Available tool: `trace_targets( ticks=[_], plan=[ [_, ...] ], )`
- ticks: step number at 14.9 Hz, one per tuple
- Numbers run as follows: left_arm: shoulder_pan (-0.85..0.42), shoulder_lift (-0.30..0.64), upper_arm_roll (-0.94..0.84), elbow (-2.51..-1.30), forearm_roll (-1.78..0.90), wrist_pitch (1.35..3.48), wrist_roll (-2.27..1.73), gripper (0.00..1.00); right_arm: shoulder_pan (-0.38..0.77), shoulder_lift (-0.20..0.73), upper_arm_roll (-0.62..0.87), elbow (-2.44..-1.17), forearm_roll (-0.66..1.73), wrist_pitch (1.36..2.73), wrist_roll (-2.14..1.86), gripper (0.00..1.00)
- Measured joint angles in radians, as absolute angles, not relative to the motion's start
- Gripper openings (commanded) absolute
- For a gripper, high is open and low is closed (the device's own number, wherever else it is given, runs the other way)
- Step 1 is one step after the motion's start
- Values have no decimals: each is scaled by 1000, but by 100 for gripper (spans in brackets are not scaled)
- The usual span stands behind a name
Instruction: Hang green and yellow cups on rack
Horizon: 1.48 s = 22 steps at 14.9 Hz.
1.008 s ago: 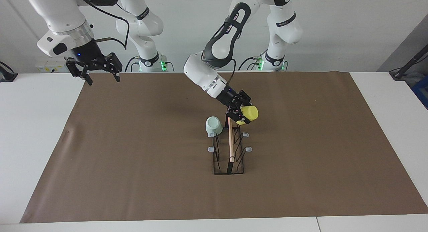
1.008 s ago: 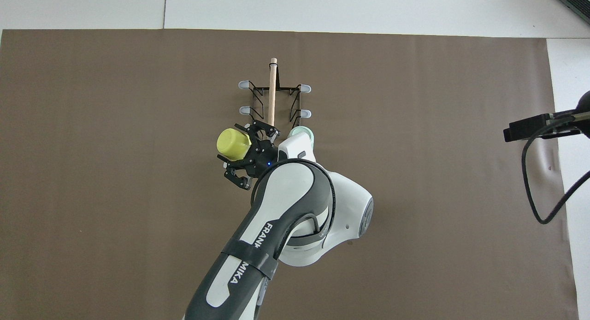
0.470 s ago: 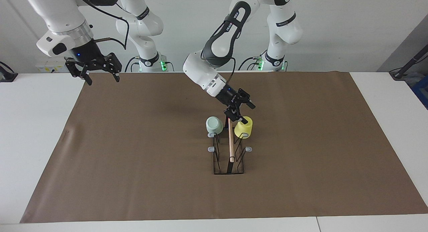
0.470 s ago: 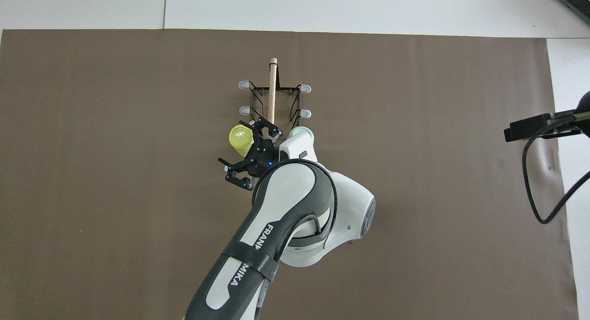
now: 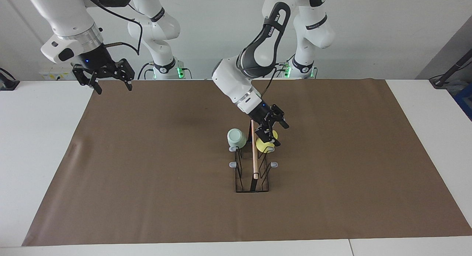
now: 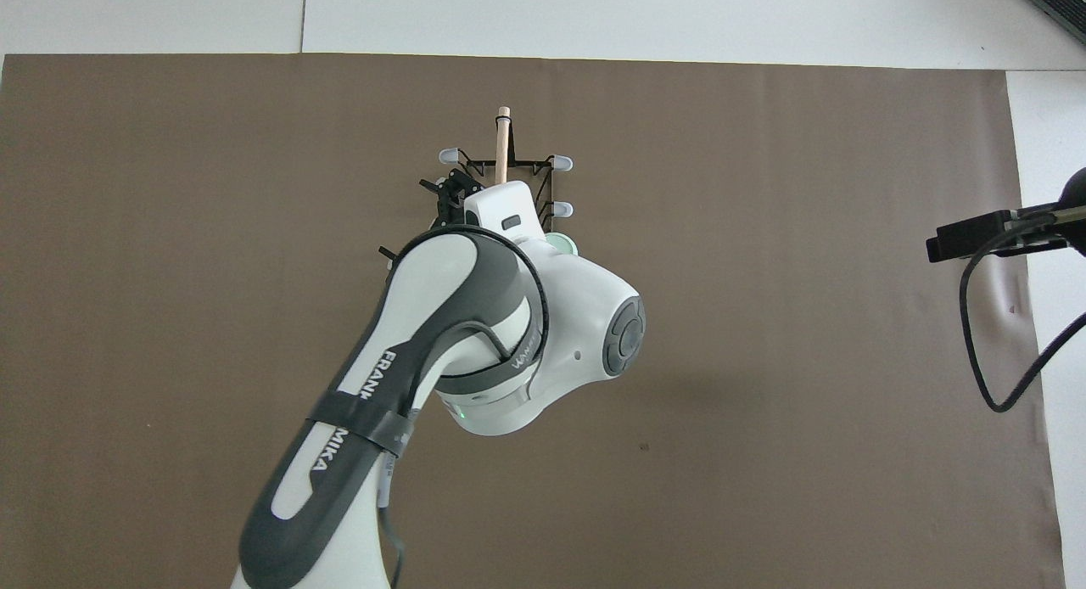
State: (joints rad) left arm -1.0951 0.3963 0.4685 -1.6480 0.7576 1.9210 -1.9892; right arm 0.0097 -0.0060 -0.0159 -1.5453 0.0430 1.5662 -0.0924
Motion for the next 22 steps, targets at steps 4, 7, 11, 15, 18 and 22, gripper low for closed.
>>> trace_targets(
  ticks=[4,7,11,15,18,22],
  plan=[
    [-936,283,470,-1653,641,2034,-1767,100,10,-6,-16,-1546,43,1566,-92,100],
    [-825,260,468,-1657,522,2119,-1595,100,11,-6,-16,-1546,43,1566,-92,100],
    [-702,261,467,-1661,349,2203,-1339,100,20,-6,-16,-1546,7,1566,-92,100],
    [-589,257,469,-1659,134,2239,-1048,100,21,-6,-16,-1546,4,1566,-92,100],
    [-507,239,469,-1659,16,2240,-815,100,21,-6,-16,-1546,4,1566,-92,100],
    [-400,198,437,-1660,-29,2200,-620,100,21,-6,-16,-1546,4,1566,-92,100]
  ],
)
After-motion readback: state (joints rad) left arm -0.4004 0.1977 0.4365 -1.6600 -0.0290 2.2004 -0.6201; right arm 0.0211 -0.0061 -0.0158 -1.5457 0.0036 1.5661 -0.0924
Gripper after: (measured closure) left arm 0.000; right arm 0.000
